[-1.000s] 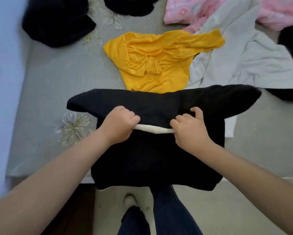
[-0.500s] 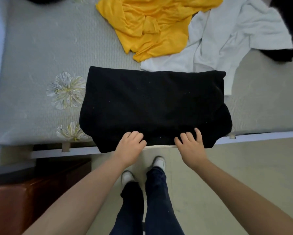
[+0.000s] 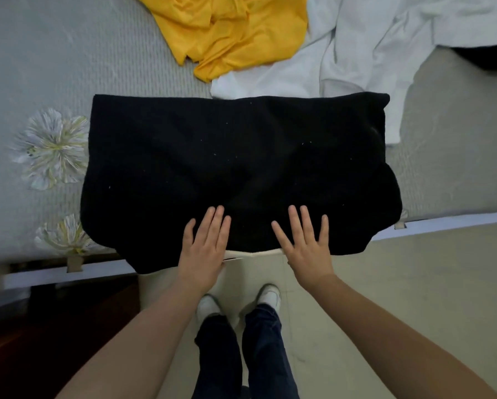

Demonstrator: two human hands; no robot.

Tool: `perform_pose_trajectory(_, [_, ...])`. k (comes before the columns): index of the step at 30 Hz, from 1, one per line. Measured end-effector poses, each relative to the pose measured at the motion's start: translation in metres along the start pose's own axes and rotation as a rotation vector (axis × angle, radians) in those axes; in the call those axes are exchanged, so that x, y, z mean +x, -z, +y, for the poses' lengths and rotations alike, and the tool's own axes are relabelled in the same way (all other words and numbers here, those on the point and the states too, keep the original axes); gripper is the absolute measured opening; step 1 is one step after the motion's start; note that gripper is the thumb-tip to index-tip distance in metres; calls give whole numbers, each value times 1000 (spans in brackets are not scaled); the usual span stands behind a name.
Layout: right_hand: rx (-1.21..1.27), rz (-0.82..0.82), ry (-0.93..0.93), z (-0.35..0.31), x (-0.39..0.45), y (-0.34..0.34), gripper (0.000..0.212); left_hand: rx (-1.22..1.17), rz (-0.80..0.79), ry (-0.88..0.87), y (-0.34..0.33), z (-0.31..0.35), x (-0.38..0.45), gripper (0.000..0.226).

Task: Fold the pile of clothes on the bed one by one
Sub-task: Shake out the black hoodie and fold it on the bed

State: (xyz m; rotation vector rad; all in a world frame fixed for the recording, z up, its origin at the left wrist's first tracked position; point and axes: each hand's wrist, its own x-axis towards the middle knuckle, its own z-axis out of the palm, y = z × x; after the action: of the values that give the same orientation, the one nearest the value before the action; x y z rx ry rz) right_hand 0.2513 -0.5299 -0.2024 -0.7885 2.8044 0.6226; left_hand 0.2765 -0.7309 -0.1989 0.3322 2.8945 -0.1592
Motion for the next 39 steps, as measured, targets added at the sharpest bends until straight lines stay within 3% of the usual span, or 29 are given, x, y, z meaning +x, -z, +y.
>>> perform_pose_trajectory(5, [-18,251,39,7,12,-24,106,48,80,12,-18,1,4,105])
perform_pose_trajectory(8, [-9,285,34,6,13,-30,104,156,233,53,-28,4,4,80])
perform_pose_trajectory(13, [35,300,-33,-8,10,-31,91,140,346,76,-33,5,10,37])
perform_pose_trajectory(17, [52,440,-29,-17,14,-42,59,95,531,21,-41,4,13,32])
perform_pose_trajectory(19, [58,509,9,-9,21,-50,48,86,525,-1,-38,1,13,34])
perform_pose_trajectory(23, [88,579,49,-3,23,-52,49,47,400,-11,-23,0,10,45])
perform_pose_trajectory(26, [143,533,92,5,19,-38,41,13,305,-14,-13,-1,7,45])
perform_pose_trajectory(31, [326,420,160,30,20,4,31,-40,2,15,1,0,3,96])
perform_pose_trajectory(33, [438,230,195,41,26,26,42,-42,-78,56,4,5,1,110])
perform_pose_trajectory(35, [468,-14,208,51,36,44,49,-15,-60,84,9,14,-2,117])
perform_pose_trajectory(39, [469,-243,214,65,62,59,40,-11,13,135,5,29,-6,113])
